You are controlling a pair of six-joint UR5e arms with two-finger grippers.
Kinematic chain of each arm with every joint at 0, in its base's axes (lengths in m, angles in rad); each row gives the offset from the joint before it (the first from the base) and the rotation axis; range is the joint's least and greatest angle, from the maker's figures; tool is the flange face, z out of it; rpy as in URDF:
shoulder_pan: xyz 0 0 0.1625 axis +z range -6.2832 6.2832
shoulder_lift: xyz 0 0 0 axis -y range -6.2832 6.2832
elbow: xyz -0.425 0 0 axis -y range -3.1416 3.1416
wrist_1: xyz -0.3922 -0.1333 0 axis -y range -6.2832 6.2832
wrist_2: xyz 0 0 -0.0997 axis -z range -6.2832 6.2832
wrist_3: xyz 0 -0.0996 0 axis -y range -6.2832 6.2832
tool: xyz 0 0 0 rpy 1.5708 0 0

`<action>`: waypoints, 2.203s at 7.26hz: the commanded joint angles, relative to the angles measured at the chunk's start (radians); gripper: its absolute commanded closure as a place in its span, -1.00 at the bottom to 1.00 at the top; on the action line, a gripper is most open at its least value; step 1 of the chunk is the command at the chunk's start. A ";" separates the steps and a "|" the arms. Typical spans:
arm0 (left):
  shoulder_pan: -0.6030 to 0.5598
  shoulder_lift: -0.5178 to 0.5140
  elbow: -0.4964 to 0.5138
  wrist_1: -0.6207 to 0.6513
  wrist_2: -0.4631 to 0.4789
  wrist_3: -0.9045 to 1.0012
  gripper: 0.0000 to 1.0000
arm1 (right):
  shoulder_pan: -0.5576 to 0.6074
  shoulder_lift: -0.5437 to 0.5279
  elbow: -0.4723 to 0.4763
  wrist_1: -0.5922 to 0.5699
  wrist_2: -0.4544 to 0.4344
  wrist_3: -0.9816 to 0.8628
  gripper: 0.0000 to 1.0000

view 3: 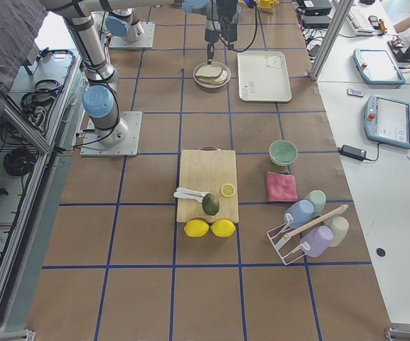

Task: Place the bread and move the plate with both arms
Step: 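Grip the plate rim with the left gripper and slide it onto the tray, then open the left gripper and lift it off the plate rim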

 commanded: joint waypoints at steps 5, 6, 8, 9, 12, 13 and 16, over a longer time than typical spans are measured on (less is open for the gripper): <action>0.118 -0.052 0.212 -0.067 -0.143 -0.080 1.00 | -0.006 -0.013 0.028 -0.003 0.073 0.090 -1.00; 0.118 -0.113 0.341 -0.138 -0.139 -0.082 1.00 | -0.009 -0.012 0.030 -0.002 0.073 0.092 -1.00; 0.120 -0.262 0.524 -0.171 -0.101 -0.091 1.00 | -0.021 -0.012 0.031 -0.002 0.073 0.092 -1.00; 0.120 -0.300 0.558 -0.171 -0.093 -0.098 1.00 | -0.023 -0.013 0.031 0.001 0.073 0.090 -1.00; 0.120 -0.379 0.603 -0.169 -0.073 -0.153 1.00 | -0.023 -0.013 0.033 0.001 0.070 0.092 -1.00; 0.120 -0.382 0.609 -0.169 -0.074 -0.154 1.00 | -0.024 -0.013 0.033 0.001 0.069 0.092 -1.00; 0.117 -0.275 0.611 -0.280 -0.071 -0.152 -1.00 | -0.049 -0.013 0.033 0.001 0.070 0.093 -1.00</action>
